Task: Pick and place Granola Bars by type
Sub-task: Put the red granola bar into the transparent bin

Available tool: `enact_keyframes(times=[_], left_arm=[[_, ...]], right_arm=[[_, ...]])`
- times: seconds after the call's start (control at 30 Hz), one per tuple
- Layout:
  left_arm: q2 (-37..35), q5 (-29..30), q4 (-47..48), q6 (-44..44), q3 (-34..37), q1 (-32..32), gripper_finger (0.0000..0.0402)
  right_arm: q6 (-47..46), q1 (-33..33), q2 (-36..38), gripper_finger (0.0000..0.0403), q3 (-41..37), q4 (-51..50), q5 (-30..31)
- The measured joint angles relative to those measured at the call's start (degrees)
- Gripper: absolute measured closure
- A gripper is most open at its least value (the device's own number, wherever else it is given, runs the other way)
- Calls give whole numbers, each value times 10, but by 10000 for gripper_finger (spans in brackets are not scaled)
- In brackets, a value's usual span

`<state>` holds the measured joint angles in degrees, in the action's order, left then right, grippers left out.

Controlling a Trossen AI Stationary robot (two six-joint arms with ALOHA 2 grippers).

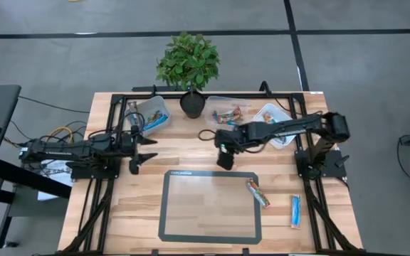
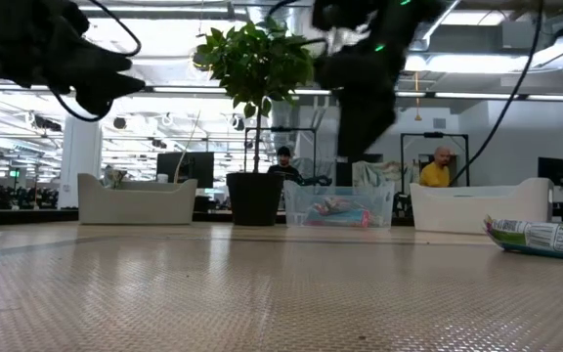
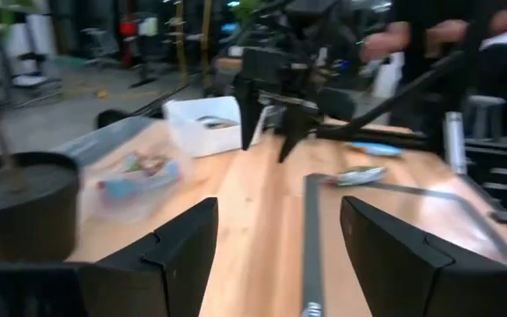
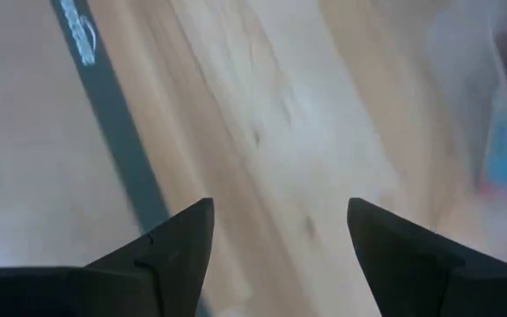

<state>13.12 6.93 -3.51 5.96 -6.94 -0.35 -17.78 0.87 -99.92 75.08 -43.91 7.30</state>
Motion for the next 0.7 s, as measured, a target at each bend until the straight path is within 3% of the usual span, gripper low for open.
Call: enact_keyframes(times=[0.3, 0.7], left_arm=[[-61, -32, -19, -9, 63, -44, 168], [-65, -17, 2, -9, 63, -82, 168]], right_arm=[[-228, -72, 85, 148, -103, -16, -3], [-378, -150, 85, 148, -144, -118, -25]])
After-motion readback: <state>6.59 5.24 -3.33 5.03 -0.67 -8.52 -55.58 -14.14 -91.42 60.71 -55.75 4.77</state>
